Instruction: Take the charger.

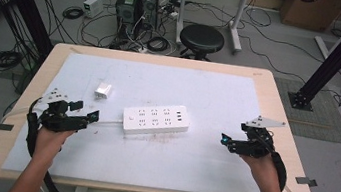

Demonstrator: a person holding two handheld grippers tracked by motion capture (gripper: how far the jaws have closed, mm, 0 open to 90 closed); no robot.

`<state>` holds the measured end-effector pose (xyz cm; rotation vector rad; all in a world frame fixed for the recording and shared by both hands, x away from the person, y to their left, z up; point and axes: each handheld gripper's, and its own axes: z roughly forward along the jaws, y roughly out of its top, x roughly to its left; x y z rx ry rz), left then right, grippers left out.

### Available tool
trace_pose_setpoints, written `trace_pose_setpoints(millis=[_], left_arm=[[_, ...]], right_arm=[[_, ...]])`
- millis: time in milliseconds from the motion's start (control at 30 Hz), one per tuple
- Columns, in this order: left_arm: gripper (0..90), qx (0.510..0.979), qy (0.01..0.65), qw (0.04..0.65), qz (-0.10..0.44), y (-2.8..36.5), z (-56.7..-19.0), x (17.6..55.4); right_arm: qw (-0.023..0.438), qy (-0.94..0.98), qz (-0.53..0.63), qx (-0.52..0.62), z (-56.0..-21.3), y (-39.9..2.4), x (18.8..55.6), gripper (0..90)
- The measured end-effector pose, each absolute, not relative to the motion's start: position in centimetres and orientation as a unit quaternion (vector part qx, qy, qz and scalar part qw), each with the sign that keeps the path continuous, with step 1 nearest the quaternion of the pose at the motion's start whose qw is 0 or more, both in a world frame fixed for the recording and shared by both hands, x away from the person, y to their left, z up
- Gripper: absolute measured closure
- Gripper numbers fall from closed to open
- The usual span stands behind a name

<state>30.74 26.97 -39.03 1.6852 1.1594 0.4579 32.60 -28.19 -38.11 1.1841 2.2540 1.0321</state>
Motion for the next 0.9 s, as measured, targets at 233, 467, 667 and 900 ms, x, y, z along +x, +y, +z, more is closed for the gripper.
trace_pose_setpoints(millis=[233, 467, 667, 900], left_arm=[[19.4, 0.695, 0.478, 0.501, 0.194, 26.9, -38.8, 30.8], [19.4, 0.685, 0.476, 0.513, 0.203, 27.1, -37.8, 31.5], [19.4, 0.676, 0.482, 0.511, 0.221, 27.1, -37.0, 32.7], [19.4, 0.674, 0.482, 0.509, 0.234, 26.5, -36.1, 35.3]], right_arm=[[0.197, 0.803, 0.369, 0.424, -38.2, -28.1, 32.4, 16.4], [0.199, 0.800, 0.371, 0.428, -37.9, -28.3, 32.3, 16.4], [0.200, 0.802, 0.372, 0.423, -37.8, -28.3, 32.6, 16.4], [0.196, 0.805, 0.369, 0.421, -37.8, -28.0, 32.7, 16.4]])
